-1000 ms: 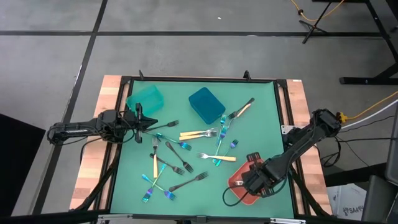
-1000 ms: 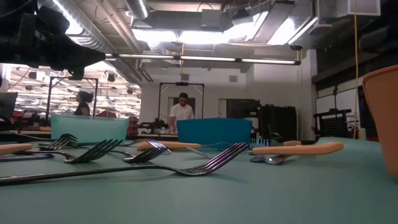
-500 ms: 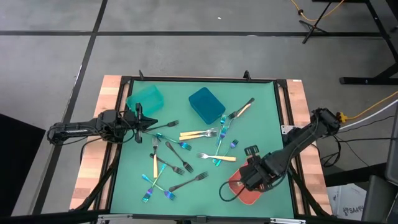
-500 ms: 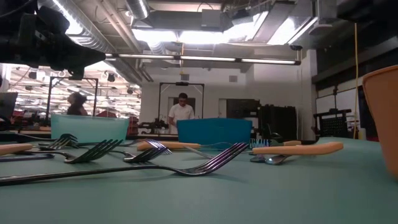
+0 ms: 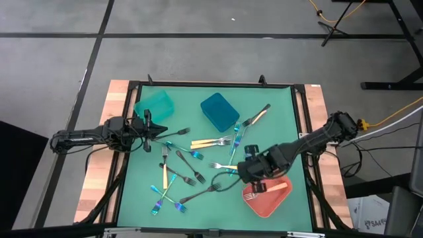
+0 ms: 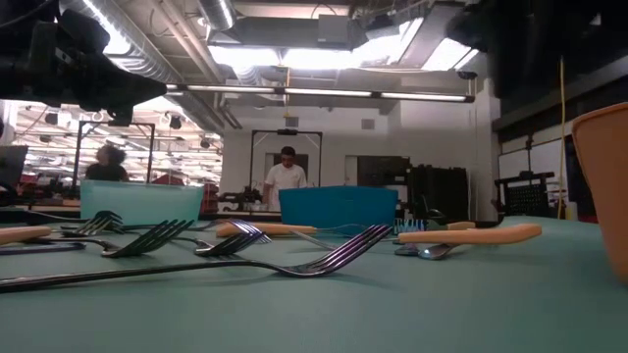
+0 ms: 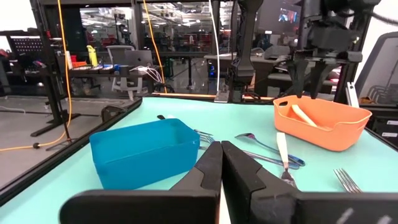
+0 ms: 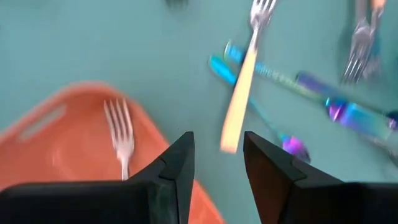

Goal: Sort silverware by color (type)
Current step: Put the orange fork into the orange bin

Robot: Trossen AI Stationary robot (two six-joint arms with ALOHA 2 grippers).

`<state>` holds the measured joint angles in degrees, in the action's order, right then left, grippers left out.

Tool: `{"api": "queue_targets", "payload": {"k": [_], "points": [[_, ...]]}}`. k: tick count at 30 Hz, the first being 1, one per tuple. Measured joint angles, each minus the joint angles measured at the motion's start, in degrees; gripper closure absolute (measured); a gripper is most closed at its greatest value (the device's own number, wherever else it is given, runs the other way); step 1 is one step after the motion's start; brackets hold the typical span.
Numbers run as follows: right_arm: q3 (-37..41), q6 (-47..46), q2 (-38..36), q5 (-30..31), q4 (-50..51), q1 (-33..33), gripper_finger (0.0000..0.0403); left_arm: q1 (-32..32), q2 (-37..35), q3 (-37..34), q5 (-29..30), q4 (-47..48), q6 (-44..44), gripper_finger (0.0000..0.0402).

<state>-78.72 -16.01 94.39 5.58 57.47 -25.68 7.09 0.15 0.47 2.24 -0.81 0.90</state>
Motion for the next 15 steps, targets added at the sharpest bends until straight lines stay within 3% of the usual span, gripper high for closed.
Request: {"api": "queue_targets", "payload": {"k": [15], "points": [[0.00,0.02,4.21,0.52,-9.28,4.84,0.0276,0.00,0.02,0.00,-0.24,0.01,0.05,0.0401]]}}
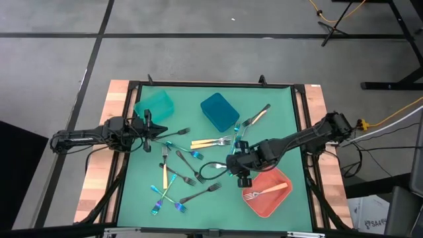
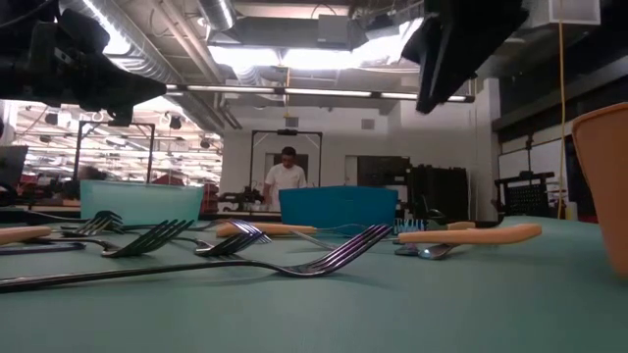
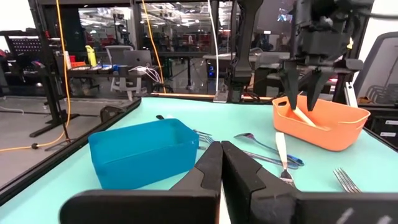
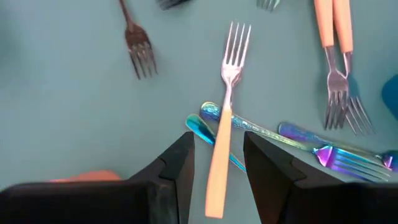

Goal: Sort silverware by color (type)
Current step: Put the orange fork into the orange bin

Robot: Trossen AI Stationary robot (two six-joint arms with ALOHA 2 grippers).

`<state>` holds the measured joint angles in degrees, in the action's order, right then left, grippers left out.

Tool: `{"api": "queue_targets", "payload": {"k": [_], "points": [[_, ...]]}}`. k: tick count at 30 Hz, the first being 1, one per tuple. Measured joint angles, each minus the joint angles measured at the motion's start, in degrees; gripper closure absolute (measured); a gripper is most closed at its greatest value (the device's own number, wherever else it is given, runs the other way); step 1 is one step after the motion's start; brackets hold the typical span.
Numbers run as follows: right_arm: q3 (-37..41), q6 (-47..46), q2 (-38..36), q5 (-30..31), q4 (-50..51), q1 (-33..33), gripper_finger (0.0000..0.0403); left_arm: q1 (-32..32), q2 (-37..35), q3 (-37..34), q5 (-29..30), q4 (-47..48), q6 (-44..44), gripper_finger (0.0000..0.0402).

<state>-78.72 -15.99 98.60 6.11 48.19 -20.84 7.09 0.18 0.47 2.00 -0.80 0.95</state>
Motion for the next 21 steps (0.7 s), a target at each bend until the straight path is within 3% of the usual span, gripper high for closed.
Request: {"api": "queue_targets", "payload": {"k": [21], "points": [[0.02,2.52,12.95,0.45,-0.67,3.36,0.0276,0.00,0.29,0.00,-0.15,0.02,0.18,0.0401]]}}
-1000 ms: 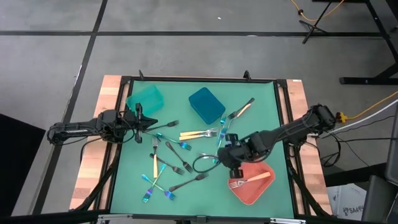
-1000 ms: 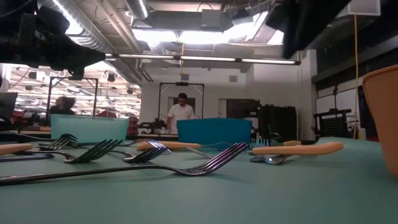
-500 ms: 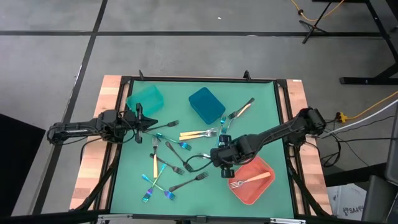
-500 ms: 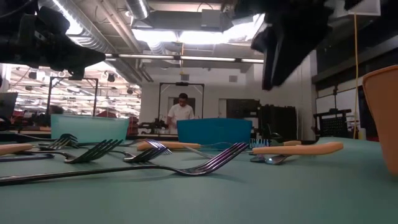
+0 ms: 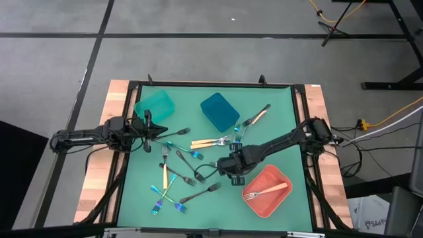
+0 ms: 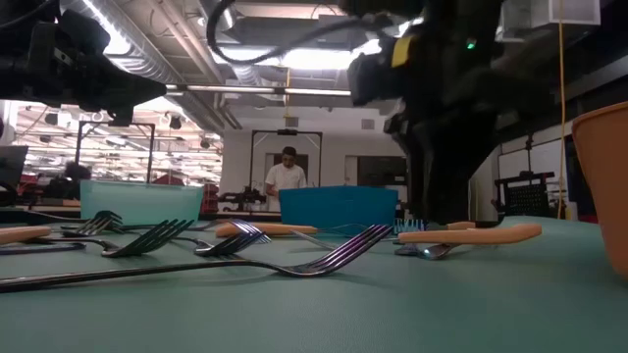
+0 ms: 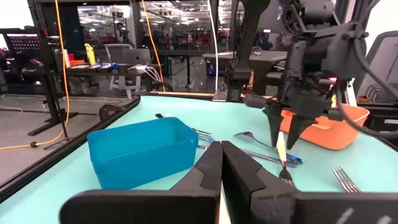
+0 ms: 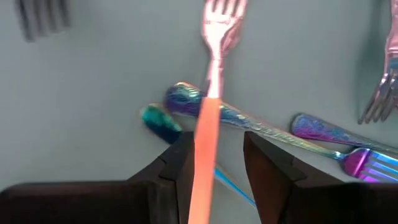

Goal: Sort silverware by color (type)
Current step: Put the orange fork into the orange bin

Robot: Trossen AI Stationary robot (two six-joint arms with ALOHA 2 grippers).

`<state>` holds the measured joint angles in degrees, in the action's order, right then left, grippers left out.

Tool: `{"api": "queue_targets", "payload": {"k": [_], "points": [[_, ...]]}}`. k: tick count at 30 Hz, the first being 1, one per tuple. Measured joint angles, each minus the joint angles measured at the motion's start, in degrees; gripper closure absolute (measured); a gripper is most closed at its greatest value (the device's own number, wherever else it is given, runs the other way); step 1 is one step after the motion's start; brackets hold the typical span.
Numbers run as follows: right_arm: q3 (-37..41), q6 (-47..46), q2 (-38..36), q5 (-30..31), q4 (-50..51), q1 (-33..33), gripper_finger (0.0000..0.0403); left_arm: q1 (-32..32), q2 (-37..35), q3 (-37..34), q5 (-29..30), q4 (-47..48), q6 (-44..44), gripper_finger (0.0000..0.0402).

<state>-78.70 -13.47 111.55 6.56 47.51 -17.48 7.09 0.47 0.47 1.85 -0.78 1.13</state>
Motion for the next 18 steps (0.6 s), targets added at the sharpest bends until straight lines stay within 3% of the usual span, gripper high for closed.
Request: {"api": "queue_targets", "payload": {"k": [6,18], "points": [[0.04,0.09,0.96,-3.52,-0.16,0.78,0.0276,0.00,0.02,0.00,0.02,0.02,-0.01,0.0401],[0.04,0.48,1.33,-2.20,-1.25,0.72,0.0276,-0.02,0.01,0.00,0.00,0.02,-0.05,0.0401]]}}
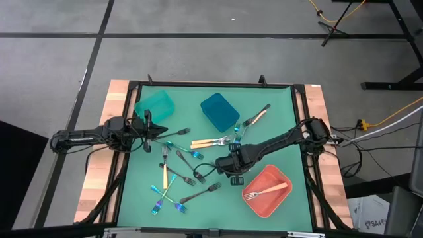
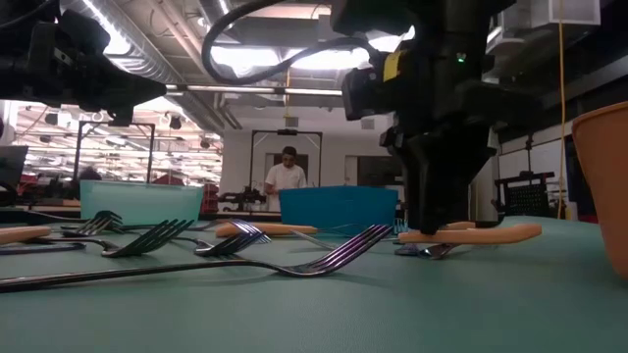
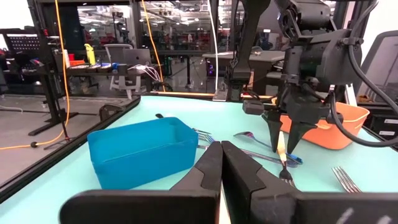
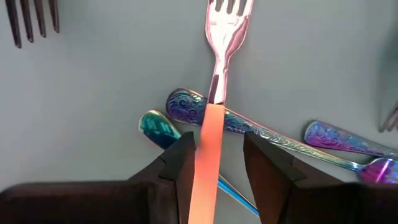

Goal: Sort silverware by color (type)
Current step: Put the orange fork into the orange bin

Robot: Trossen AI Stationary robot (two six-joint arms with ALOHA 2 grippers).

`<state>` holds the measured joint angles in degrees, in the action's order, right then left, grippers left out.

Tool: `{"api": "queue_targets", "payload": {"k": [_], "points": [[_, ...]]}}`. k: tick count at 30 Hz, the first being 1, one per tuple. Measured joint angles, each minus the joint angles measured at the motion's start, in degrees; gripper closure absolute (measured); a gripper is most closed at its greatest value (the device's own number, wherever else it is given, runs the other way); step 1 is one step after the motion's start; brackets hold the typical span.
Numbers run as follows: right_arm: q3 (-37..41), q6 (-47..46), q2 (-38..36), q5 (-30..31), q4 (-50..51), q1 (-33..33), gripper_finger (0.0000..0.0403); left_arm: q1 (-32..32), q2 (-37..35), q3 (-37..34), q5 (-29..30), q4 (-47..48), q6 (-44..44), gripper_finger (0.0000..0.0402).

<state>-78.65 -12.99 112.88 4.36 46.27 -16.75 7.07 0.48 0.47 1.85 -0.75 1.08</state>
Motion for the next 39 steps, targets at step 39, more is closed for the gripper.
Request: {"api": "queue_targets", "payload": {"k": [39], "points": [[3.67,0.00,-0.13,-1.86,-5.06,0.00,0.0287,0.02,0.01,0.00,0.02,0.00,-0.06,0.0401]]}}
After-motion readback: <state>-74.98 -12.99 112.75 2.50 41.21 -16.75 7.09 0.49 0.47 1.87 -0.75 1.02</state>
